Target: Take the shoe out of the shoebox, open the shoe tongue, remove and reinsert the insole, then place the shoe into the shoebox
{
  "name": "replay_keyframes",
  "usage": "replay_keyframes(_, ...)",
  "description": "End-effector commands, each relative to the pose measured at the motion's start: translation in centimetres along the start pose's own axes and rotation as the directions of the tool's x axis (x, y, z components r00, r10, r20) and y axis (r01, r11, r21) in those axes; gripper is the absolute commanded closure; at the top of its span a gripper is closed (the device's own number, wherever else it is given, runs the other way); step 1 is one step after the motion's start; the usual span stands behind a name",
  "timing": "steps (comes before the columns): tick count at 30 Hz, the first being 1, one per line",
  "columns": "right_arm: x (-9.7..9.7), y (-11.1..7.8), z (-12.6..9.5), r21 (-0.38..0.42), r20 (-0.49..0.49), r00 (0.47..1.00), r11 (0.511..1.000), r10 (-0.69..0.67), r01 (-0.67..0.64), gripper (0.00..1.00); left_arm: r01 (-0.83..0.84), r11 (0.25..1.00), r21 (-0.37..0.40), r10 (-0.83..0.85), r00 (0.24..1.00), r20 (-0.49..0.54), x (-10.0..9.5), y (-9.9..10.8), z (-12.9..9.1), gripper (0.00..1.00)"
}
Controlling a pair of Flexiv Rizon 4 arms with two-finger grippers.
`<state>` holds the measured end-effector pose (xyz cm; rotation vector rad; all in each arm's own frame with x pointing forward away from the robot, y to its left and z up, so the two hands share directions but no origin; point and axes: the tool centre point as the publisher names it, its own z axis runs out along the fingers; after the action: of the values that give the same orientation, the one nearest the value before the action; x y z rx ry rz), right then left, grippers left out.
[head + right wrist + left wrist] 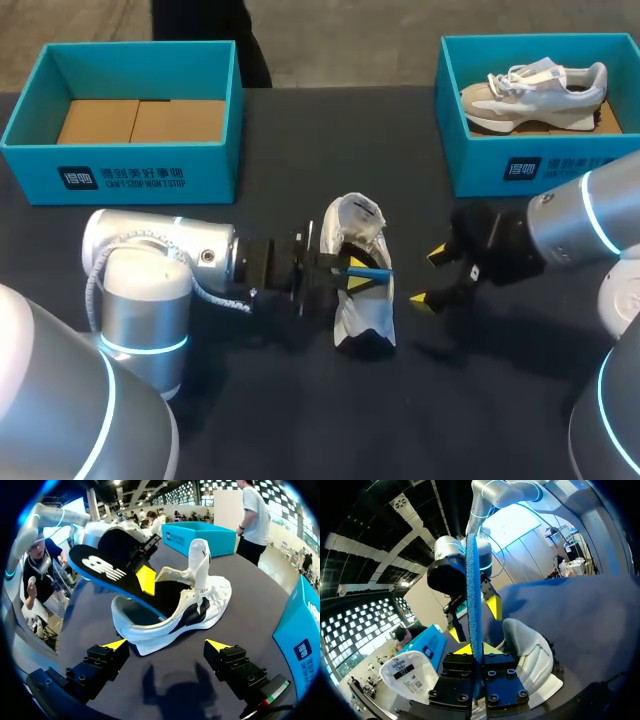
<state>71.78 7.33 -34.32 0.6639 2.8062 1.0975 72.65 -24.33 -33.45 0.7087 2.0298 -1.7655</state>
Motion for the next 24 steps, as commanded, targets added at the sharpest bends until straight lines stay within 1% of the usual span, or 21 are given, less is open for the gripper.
replay_keyframes(1, -0.5, 0.9, -0.2, 0.028, -0.011, 1.0, 1.0, -0.012, 0.012, 0.0, -0.002, 1.0, -0.013, 0.002, 1.0, -0.025, 0.0, 0.9, 0.8, 1.0)
replay_keyframes(6, -0.8, 1.7, -0.3, 0.046, -0.02, 0.999, 0.998, -0.041, 0.041, 0.0, -0.007, 0.999, -0.038, 0.005, 0.999, -0.038, 0.1, 1.6, 0.9, 1.0)
replay_keyframes(10, -0.8, 2.1, -0.3, 0.056, -0.023, 0.998, 0.997, -0.056, 0.057, 0.0, 0.0, 0.999, -0.039, -0.002, 0.999, -0.035, 0.1, 1.7, 1.0, 1.0)
replay_keyframes(11, -0.9, 2.2, -0.3, 0.058, -0.023, 0.998, 0.997, -0.057, 0.059, 0.0, -0.002, 0.999, -0.038, 0.001, 0.999, -0.032, 0.1, 1.6, 1.1, 0.94)
replay_keyframes(12, -0.9, 2.2, -0.2, 0.059, -0.025, 0.998, 0.996, -0.059, 0.06, 0.0, -0.003, 0.999, -0.037, 0.002, 1.0, -0.029, 0.0, 1.5, 1.1, 0.66)
replay_keyframes(13, -0.9, 2.2, -0.2, 0.06, -0.025, 0.998, 0.996, -0.06, 0.061, 0.0, -0.007, 0.999, -0.032, 0.007, 1.0, -0.019, -0.2, 1.3, 1.0, 0.53)
replay_keyframes(14, -0.9, 2.2, -0.2, 0.06, -0.025, 0.998, 0.996, -0.06, 0.061, 0.0, -0.008, 1.0, -0.03, 0.008, 1.0, -0.015, -0.3, 1.2, 1.0, 0.44)
replay_keyframes(15, -0.9, 2.2, -0.2, 0.06, -0.025, 0.998, 0.996, -0.06, 0.061, 0.0, -0.011, 1.0, -0.028, 0.011, 1.0, -0.014, -0.5, 1.0, 0.9, 0.33)
replay_keyframes(18, -0.9, 2.2, -0.2, 0.061, -0.027, 0.998, 0.996, -0.059, 0.061, 0.0, -0.016, 1.0, -0.018, 0.016, 1.0, 0.001, -1.0, 0.2, 0.6, 0.35)
replay_keyframes(22, -0.8, 2.1, -0.1, 0.059, -0.027, 0.998, 0.996, -0.059, 0.06, 0.0, -0.03, 0.999, -0.01, 0.03, 0.999, 0.01, -1.2, -0.8, 0.1, 0.44)
replay_keyframes(23, -0.8, 2.1, -0.1, 0.057, -0.027, 0.998, 0.997, -0.059, 0.06, 0.0, -0.031, 0.999, -0.008, 0.031, 0.999, 0.011, -1.2, -1.1, 0.0, 0.51)
replay_keyframes(24, -0.8, 2.1, 0.0, 0.056, -0.027, 0.998, 0.997, -0.059, 0.06, 0.0, -0.036, 0.999, -0.007, 0.036, 0.999, 0.012, -1.2, -1.2, -0.1, 0.51)
